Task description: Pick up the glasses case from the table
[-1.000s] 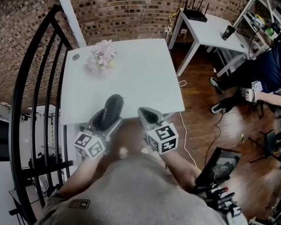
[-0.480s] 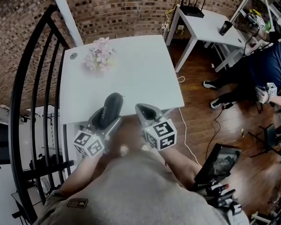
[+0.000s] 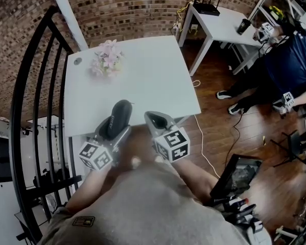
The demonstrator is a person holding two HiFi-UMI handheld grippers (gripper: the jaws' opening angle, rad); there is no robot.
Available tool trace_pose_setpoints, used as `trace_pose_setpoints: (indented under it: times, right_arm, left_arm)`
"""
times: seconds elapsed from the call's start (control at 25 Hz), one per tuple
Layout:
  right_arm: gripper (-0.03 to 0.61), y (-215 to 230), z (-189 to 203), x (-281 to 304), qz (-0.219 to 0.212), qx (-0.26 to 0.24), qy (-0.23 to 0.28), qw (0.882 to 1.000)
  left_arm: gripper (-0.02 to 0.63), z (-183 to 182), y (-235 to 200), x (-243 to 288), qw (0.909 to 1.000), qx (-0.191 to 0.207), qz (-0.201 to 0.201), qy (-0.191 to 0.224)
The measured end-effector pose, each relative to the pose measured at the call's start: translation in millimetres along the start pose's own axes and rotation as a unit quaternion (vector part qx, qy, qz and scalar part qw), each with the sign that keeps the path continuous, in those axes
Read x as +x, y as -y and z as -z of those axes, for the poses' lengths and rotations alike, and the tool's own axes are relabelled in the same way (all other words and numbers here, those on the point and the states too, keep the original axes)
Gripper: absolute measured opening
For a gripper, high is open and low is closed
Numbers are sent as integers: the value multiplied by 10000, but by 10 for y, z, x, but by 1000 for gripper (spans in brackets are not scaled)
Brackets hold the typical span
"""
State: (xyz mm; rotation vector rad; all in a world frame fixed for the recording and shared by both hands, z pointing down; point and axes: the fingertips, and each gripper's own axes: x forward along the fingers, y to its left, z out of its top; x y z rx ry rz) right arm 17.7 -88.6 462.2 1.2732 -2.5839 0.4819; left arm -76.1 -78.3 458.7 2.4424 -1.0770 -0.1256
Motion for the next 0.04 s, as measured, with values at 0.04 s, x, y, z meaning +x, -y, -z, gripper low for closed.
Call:
trace_pose_setpoints:
  times: [0.04]
  right_arm:
    - [11,0,-4,8,1,2,1,10000]
  left_arm:
    - [356,-3,-5,5,10000,-2,5,-5]
